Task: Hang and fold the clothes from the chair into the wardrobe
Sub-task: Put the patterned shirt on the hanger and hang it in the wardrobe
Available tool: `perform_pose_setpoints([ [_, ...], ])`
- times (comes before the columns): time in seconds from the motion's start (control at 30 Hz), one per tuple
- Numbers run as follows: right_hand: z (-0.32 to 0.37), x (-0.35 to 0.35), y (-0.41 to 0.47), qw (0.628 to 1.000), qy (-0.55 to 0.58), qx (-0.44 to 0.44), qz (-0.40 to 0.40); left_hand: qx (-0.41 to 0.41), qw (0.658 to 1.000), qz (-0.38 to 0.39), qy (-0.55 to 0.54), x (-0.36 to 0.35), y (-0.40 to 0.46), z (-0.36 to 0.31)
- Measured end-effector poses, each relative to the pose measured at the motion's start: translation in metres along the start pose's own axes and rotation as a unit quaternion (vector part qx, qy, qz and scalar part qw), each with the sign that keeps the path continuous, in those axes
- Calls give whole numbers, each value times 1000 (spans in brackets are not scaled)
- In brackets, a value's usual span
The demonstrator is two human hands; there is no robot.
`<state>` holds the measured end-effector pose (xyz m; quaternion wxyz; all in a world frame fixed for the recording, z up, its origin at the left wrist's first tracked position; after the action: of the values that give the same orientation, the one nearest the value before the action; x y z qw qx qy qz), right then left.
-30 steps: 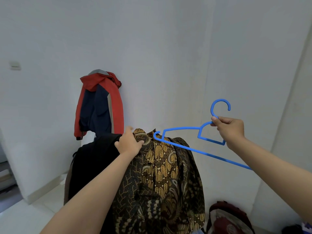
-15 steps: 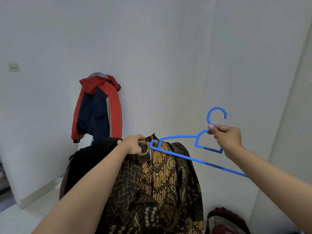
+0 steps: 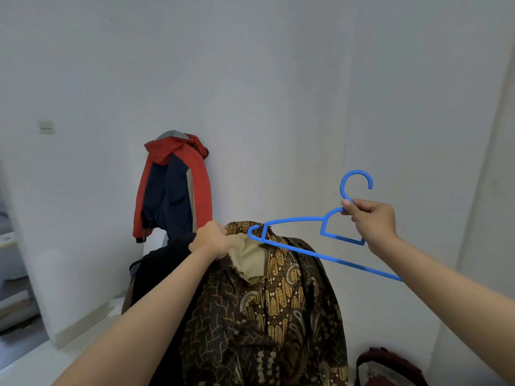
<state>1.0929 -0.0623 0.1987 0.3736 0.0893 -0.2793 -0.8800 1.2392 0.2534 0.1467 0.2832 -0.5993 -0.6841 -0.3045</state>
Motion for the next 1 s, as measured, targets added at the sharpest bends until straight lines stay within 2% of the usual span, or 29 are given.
perform_pose_setpoints([
  [0.07,6,-4,-2,1000,7,3,5,-62,997,52,10,5,-8,-4],
  [0.17,12,-12,-9,1000,16,3,18,-114,980,95,135,15,-17,-7],
  [0.3,20,-24,-23,999,20,12,41,-130,943,68,297,36,-30,-7],
  [0.47,39,-31,-33,997,20,42,63,-195,900,23,388,57,-57,-17],
  [0.67,73,-35,-49,993,28,72,88,-267,899,5,347,84,-92,-38],
  [0.8,92,-38,-65,991,36,98,89,-283,911,49,294,102,-132,-57],
  [1.0,115,-44,-100,988,-8,131,77,-291,937,96,169,114,-176,-74],
])
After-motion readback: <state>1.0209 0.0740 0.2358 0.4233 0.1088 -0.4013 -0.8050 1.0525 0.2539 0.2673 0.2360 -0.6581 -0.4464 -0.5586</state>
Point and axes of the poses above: each hand's wrist, its own y-axis towards the middle knuckle, its own x-axis out of the back of the hand, z = x × y, the point moved 6 cm from there along y, towards the middle knuckle, and after that the axes turned 10 degrees about x, right-handed, at the moved point
